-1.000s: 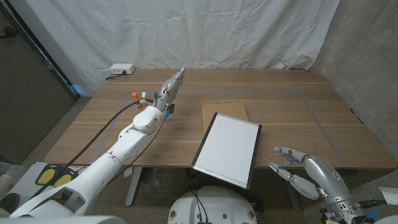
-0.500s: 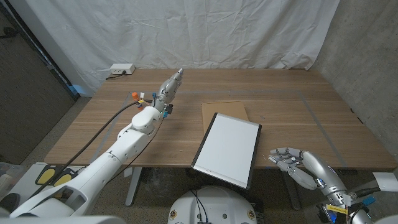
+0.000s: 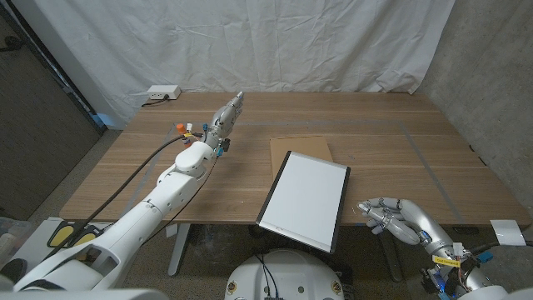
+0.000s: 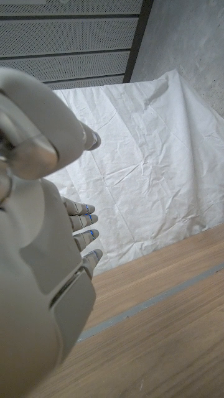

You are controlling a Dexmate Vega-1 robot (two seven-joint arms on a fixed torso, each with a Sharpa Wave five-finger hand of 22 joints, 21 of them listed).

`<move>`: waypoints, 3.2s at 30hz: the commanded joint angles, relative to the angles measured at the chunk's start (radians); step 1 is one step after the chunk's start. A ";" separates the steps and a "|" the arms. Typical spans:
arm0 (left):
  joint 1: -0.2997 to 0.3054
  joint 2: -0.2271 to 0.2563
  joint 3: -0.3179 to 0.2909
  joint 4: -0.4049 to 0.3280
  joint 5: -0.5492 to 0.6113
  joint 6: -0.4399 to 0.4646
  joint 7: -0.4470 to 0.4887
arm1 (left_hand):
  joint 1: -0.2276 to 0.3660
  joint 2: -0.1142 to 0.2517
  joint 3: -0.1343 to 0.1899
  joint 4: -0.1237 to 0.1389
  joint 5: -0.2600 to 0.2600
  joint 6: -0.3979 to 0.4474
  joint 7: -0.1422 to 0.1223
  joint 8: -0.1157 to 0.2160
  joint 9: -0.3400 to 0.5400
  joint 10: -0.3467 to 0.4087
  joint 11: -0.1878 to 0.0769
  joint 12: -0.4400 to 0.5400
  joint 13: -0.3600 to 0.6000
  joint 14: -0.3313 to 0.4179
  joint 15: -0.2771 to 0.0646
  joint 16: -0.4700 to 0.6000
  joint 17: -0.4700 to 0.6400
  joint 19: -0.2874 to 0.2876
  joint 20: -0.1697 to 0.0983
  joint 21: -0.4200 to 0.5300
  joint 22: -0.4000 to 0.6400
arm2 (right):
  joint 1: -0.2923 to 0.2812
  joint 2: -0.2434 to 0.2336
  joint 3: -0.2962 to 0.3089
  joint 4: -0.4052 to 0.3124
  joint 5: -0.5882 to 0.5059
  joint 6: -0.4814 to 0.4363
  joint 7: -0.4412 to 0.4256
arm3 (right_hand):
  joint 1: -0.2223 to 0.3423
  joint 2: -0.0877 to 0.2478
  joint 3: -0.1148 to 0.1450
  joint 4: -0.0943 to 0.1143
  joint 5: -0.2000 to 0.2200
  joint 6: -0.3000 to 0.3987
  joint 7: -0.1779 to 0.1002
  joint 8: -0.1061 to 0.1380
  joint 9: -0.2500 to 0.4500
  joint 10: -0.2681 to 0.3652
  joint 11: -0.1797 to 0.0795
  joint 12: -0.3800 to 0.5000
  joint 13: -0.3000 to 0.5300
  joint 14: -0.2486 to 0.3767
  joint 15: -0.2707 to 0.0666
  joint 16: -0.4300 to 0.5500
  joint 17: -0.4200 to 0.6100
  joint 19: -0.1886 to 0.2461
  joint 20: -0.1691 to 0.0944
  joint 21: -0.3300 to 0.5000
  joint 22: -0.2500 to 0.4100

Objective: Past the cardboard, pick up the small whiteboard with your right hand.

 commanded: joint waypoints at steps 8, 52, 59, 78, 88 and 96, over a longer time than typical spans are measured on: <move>-0.024 -0.003 -0.002 0.042 -0.014 -0.005 -0.025 | 0.002 0.011 -0.005 0.000 -0.001 -0.008 -0.003 0.001 0.003 -0.005 -0.007 -0.002 0.003 -0.008 -0.001 -0.005 0.004 -0.004 -0.042 -0.007 0.003 | 0.005 -0.023 -0.053 -0.145 0.069 -0.351 0.075 | -0.026 -0.006 -0.011 0.008 -0.025 0.047 0.008 0.002 0.004 0.050 0.006 0.005 0.001 0.056 0.008 -0.007 0.001 0.046 0.000 0.013 -0.002; -0.075 -0.022 -0.004 0.148 -0.037 -0.023 -0.073 | 0.004 0.015 -0.012 0.000 -0.001 -0.010 -0.002 0.001 0.003 -0.011 -0.007 -0.003 0.003 -0.016 0.005 -0.007 0.004 -0.015 -0.043 -0.012 0.003 | 0.139 -0.205 -0.066 -0.207 0.450 -0.772 0.039 | -0.116 -0.037 -0.068 0.043 -0.072 -0.041 0.030 -0.058 0.006 -0.054 0.031 -0.069 0.004 -0.032 0.080 -0.097 0.006 -0.003 0.025 -0.052 -0.005; -0.083 -0.027 -0.005 0.166 -0.040 -0.025 -0.079 | 0.004 0.015 -0.013 0.000 -0.001 -0.010 -0.001 0.001 0.003 -0.011 -0.007 -0.003 0.003 -0.016 0.004 -0.007 0.004 -0.016 -0.043 -0.012 0.004 | 0.158 -0.243 -0.071 -0.210 0.501 -0.791 0.008 | -0.102 -0.036 -0.066 0.036 -0.070 -0.047 0.028 -0.060 0.006 -0.072 0.030 -0.078 0.005 -0.054 0.092 -0.105 0.006 -0.008 0.026 -0.059 -0.005; -0.087 -0.028 -0.010 0.176 -0.042 -0.040 -0.083 | 0.004 0.017 -0.015 0.000 -0.002 -0.009 -0.001 0.001 0.003 -0.011 -0.007 -0.003 0.003 -0.016 0.004 -0.006 0.004 -0.017 -0.043 -0.012 0.004 | 0.197 -0.294 -0.058 -0.177 0.674 -0.768 -0.011 | -0.087 -0.035 -0.065 0.028 -0.069 -0.049 0.028 -0.059 0.006 -0.081 0.030 -0.084 0.005 -0.077 0.094 -0.109 0.007 -0.023 0.030 -0.073 -0.004; -0.085 -0.026 -0.012 0.183 -0.049 -0.039 -0.092 | 0.005 0.018 -0.017 0.000 -0.002 -0.009 -0.002 0.002 0.003 -0.011 -0.006 -0.002 0.003 -0.017 0.004 -0.006 0.003 -0.017 -0.043 -0.012 0.004 | 0.214 -0.330 -0.040 -0.173 0.771 -0.789 0.000 | -0.073 -0.030 -0.061 0.021 -0.068 -0.047 0.027 -0.058 0.006 -0.080 0.026 -0.084 0.006 -0.064 0.083 -0.102 0.008 -0.020 0.029 -0.076 -0.003; -0.084 -0.030 -0.013 0.199 -0.055 -0.044 -0.098 | 0.005 0.019 -0.018 0.000 -0.002 -0.010 -0.002 0.001 0.003 -0.010 -0.006 -0.002 0.003 -0.017 0.004 -0.006 0.003 -0.018 -0.044 -0.012 0.004 | 0.211 -0.348 -0.031 -0.188 0.817 -0.787 -0.014 | -0.054 -0.028 -0.057 0.012 -0.068 -0.052 0.004 -0.059 0.007 -0.102 0.022 -0.094 0.006 -0.088 0.088 -0.109 0.008 -0.025 0.033 -0.084 -0.002</move>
